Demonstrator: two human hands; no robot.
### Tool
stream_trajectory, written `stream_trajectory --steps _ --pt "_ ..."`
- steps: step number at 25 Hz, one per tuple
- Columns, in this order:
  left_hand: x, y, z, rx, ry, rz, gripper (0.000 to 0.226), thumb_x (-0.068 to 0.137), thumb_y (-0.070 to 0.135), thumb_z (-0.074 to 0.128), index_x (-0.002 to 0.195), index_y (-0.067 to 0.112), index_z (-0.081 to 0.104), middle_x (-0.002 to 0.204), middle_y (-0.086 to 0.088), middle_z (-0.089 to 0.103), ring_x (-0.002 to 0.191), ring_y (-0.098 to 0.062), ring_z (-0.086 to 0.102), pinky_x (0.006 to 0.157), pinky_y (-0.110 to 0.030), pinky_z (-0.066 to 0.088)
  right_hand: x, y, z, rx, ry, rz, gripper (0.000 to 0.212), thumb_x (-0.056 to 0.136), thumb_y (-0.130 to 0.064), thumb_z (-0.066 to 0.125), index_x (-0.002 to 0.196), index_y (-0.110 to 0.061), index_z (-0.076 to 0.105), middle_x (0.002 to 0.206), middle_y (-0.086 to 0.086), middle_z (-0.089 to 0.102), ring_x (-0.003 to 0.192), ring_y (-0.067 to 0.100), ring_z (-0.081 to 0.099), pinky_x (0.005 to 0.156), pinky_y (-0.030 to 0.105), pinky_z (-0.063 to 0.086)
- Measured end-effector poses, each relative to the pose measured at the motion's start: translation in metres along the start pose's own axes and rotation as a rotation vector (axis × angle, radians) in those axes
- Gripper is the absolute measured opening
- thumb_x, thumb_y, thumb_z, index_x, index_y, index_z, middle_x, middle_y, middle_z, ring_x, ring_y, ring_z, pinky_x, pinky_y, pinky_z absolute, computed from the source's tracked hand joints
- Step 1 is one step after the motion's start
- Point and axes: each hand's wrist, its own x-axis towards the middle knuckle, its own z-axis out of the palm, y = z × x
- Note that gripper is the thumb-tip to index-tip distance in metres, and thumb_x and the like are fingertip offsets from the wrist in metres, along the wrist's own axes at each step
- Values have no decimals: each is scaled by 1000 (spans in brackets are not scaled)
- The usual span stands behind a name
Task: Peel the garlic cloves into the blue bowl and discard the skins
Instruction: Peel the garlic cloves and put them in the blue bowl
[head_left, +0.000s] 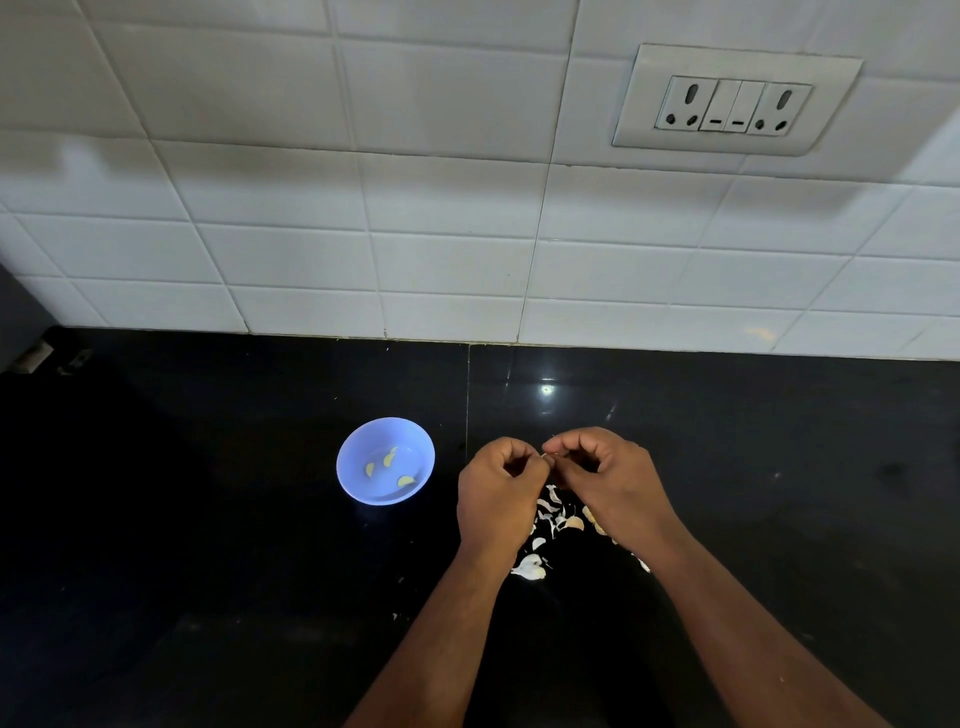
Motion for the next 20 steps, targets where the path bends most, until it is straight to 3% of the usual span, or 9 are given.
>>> stream_trajectory --steps 3,7,9,13,16,20 --pt "1 0 2 -56 13 -35 14 87 18 76 74 22 70 71 8 70 65 -10 64 68 -41 61 -1 -2 2 82 -32 57 12 96 -13 73 100 -23 80 92 -6 79 86 11 76 80 27 61" --pt "-3 3 5 -239 -18 -113 8 92 12 69 84 11 69 75 -3 73 71 -17 71 64 -31 59 -4 -12 10 492 -15 225 9 97 -10 71 101 -8 79 89 11 78 78 18 73 72 28 61" --pt "-4 2 6 -270 -39 -148 16 94 12 59 79 13 66 74 -4 69 71 -17 67 64 -33 59 -3 -13 12 601 1 278 12 96 -12 72 104 -6 78 84 11 73 73 15 68 65 26 57" --pt "-2 2 3 -253 -74 -245 26 96 16 47 74 12 60 70 -2 58 70 -15 58 64 -37 59 3 -11 11 735 34 354 13 96 -12 71 106 -7 78 86 6 71 68 14 63 58 24 52" --pt "1 -1 0 -145 -62 -207 28 100 25 58 76 10 62 68 -2 58 69 -18 57 63 -36 57 3 -9 9 751 25 353 17 98 -6 67 112 -7 76 90 8 74 71 14 66 61 24 57" --pt "2 -2 -5 -103 -63 -128 10 99 25 69 109 24 69 100 8 71 85 -12 70 71 -40 64 2 -6 6 751 7 355 26 103 -2 57 119 -10 76 87 4 70 74 13 66 69 25 58"
